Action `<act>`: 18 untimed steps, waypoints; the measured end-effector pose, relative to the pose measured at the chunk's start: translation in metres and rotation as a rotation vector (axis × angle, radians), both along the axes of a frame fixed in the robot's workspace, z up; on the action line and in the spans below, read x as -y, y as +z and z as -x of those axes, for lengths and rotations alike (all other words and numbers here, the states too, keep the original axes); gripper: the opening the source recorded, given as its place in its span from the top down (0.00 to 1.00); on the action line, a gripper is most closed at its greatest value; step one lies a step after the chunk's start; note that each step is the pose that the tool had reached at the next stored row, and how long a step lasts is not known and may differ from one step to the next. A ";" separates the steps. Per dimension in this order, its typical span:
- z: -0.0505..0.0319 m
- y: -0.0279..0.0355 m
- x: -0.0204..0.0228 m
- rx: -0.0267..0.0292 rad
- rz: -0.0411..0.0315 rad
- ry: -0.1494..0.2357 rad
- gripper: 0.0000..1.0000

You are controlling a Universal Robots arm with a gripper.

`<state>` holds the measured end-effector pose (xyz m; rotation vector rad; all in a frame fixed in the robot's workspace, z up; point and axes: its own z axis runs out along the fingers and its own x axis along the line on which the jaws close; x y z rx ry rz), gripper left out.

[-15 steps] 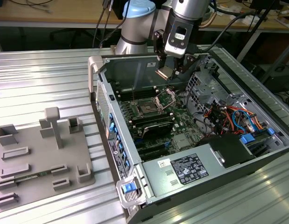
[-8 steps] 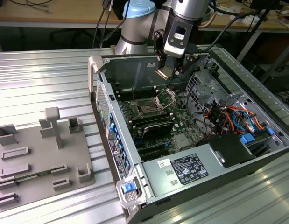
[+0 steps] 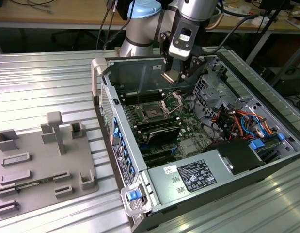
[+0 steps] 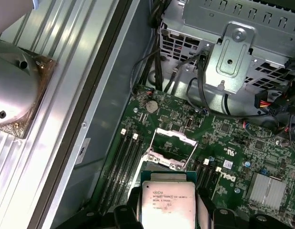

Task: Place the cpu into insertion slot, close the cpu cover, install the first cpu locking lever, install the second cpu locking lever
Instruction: 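Place the cpu into insertion slot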

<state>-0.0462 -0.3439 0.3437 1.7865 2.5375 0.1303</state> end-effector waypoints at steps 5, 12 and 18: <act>0.0000 -0.0020 0.0000 -0.0001 0.0001 -0.063 0.45; 0.0000 -0.0040 0.0000 -0.0001 0.0000 -0.150 0.45; 0.0000 -0.0052 0.0001 -0.0001 0.0001 -0.210 0.45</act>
